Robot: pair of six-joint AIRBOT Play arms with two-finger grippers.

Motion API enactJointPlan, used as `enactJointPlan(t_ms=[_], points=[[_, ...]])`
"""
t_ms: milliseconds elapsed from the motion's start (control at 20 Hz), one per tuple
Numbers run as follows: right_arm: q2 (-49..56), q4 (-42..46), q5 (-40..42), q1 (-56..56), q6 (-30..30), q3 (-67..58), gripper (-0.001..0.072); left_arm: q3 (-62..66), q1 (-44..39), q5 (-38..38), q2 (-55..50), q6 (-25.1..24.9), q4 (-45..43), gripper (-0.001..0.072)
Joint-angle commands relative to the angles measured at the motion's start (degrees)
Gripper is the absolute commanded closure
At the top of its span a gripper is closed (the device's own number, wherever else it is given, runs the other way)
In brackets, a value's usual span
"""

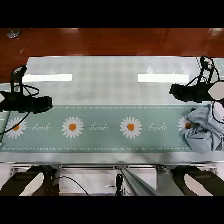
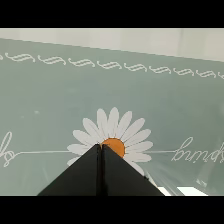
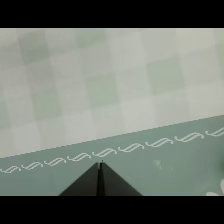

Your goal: Fold the shirts.

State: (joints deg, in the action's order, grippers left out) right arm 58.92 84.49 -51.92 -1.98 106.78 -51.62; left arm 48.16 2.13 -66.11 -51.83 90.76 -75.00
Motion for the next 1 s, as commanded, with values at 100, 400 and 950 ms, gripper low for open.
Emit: enactJointPlan(t_ms=[100,400,950], points=[[-0.04,0.00,0.00,0.02,0.02,-0.04,0.0678,-0.02,0.04,0.02,0.04,-0.02,0.00,0.0684],[-0.04,0.00,0.00,0.02,0.02,-0.04,0.0678,-0.02,0.04,0.02,0.04,-0.02,0.00,0.0684],[-0.02,1.57,11.10,0.02,0.02,-0.07,0.0649,-0.04,0.00,9.68,-0.90,-0.02,0.00,0.0684]])
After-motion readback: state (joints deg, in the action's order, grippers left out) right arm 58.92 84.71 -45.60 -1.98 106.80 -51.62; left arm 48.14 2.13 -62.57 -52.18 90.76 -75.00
